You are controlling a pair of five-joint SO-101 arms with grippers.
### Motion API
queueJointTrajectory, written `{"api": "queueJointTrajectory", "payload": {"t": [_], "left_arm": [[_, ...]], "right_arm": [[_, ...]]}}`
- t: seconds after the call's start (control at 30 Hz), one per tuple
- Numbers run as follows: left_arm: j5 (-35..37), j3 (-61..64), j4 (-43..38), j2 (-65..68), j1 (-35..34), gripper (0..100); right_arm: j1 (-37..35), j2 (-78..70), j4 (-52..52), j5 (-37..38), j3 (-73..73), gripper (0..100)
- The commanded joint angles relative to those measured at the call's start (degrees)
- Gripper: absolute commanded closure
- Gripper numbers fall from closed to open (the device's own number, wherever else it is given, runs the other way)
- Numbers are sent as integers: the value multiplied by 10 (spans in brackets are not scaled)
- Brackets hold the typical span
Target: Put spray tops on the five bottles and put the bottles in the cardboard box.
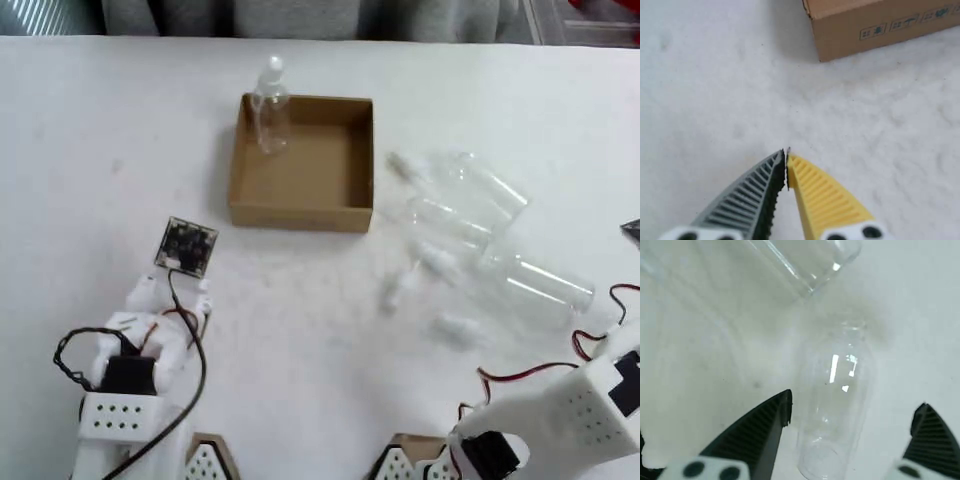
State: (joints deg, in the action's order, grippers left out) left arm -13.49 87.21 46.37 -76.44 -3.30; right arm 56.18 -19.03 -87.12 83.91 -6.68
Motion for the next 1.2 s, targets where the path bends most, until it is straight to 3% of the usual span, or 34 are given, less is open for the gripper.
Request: {"api": "queueJointTrajectory", "payload": {"t": [0.0, 0.3, 0.5, 0.9, 1.17], "left_arm": [[-5, -6, -13, -7, 2, 976], [-5, -6, -13, -7, 2, 976], [-5, -6, -13, -7, 2, 976], [-5, -6, -13, -7, 2, 976], [-5, -6, -13, -7, 2, 976]], "right_arm": [[5, 51, 41, 11, 42, 633], [1, 65, 135, 14, 126, 639], [-7, 65, 188, 14, 154, 720], [-18, 64, 191, 17, 171, 683], [-25, 65, 268, 30, 231, 683]]}}
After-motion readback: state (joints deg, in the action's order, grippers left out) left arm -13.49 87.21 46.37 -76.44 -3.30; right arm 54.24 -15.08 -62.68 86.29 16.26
